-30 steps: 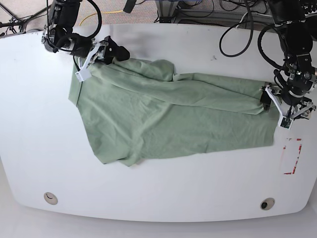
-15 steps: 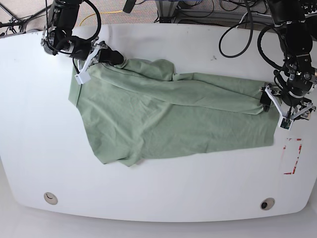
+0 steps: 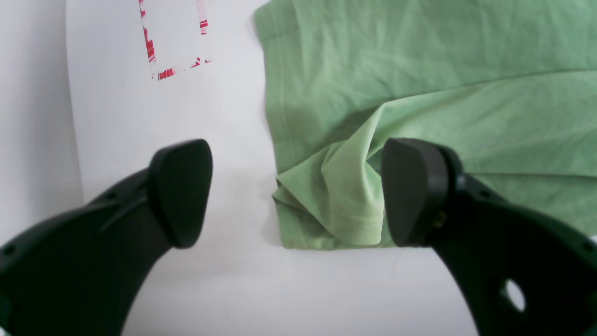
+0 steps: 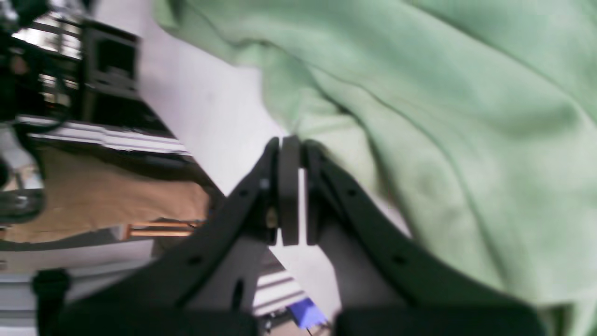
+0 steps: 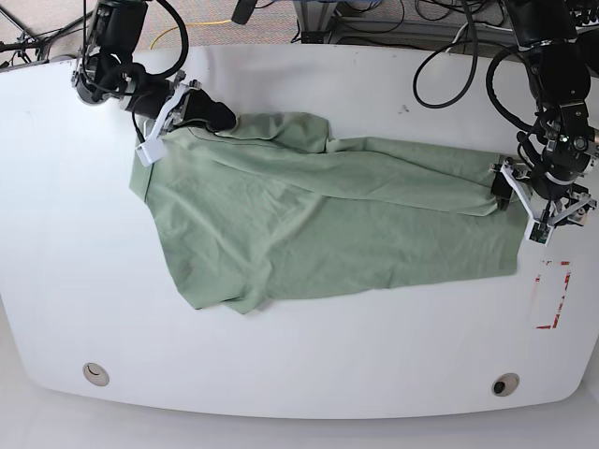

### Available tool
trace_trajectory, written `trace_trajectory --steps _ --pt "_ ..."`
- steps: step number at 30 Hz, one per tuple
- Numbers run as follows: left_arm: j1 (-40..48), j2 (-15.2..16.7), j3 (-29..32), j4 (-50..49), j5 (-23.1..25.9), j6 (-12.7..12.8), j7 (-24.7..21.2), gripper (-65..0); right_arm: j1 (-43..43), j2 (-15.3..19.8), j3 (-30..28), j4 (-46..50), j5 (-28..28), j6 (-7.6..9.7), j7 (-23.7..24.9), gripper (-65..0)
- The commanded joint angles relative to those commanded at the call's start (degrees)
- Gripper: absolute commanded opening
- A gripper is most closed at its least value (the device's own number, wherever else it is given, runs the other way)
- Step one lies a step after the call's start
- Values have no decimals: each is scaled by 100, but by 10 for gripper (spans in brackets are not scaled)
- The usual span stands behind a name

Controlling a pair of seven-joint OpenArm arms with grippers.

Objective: Fold the T-shirt properly
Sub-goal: 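Pull the shirt edge outward with the right gripper to smooth it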

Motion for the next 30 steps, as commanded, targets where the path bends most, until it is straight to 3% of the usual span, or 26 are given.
trace_trajectory --steps 7,10,19,30 --pt "9 0 0 0 0 0 0 -119 193 185 0 -35 721 0 0 -650" --pt "18 0 0 0 0 0 0 -119 343 202 62 -35 730 0 0 -650" --pt "44 -9 0 0 9 0 0 -119 1160 246 246 -730 325 0 0 -650" --pt "88 -35 0 0 9 0 0 -119 1881 765 255 -1837 -774 0 26 -650"
